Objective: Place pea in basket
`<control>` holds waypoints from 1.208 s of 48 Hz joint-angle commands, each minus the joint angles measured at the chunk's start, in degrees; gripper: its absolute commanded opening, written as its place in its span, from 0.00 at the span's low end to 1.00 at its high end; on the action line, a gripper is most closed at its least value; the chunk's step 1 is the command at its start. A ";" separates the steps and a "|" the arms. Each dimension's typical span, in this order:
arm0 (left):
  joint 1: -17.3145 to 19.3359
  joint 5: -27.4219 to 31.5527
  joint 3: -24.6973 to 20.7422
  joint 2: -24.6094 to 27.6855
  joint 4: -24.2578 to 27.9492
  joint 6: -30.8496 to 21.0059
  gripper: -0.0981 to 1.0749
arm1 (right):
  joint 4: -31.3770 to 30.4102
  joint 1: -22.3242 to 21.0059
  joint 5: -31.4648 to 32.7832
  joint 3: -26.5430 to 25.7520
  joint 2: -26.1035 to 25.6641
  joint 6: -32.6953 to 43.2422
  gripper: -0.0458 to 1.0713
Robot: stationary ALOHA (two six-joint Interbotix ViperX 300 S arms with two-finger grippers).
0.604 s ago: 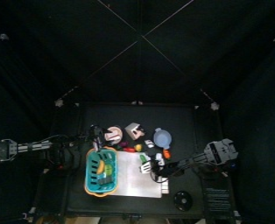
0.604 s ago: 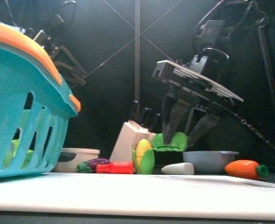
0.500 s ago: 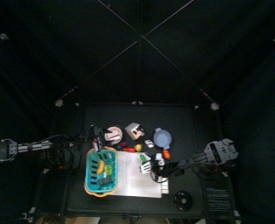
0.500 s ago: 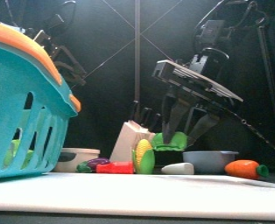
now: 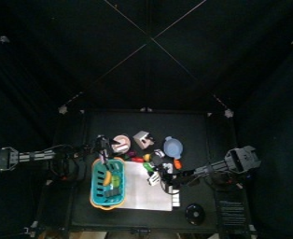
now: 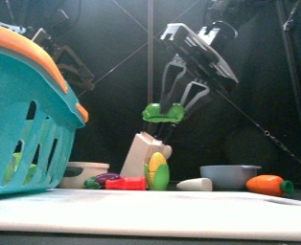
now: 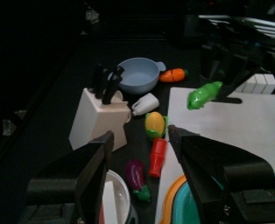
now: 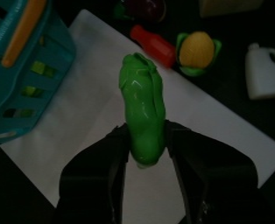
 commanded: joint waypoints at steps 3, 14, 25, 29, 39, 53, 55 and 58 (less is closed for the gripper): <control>-4.31 -0.44 -0.88 0.00 4.92 -0.18 0.84 | -0.09 -1.67 -0.18 -3.43 -1.85 -6.94 0.66; -7.29 -1.67 -0.70 -0.26 7.73 -0.35 0.84 | 0.35 -3.69 -4.57 -8.61 -1.05 -10.63 0.66; -5.80 -5.10 1.14 -1.41 7.47 -0.44 0.84 | 1.32 -4.04 -14.59 -12.92 3.08 -10.55 0.66; -4.39 -5.80 1.58 -2.11 7.12 -0.62 0.84 | 2.29 -3.96 -17.05 -14.68 5.36 -10.72 0.66; 0.18 -10.72 3.25 -6.15 3.08 -0.79 0.84 | 2.72 -3.69 -19.25 -18.11 9.14 -10.72 0.66; 2.46 -12.57 4.57 -7.47 -0.35 -0.44 0.84 | 2.37 -3.43 -19.78 -23.82 14.59 -10.81 0.66; 2.55 -12.39 4.57 -7.47 -0.35 -0.44 0.84 | 2.37 -3.43 -19.78 -24.70 15.47 -10.81 0.66; 2.46 -12.57 4.57 -7.47 -0.35 -0.44 0.84 | 2.37 -3.43 -19.51 -25.58 16.35 -10.81 0.66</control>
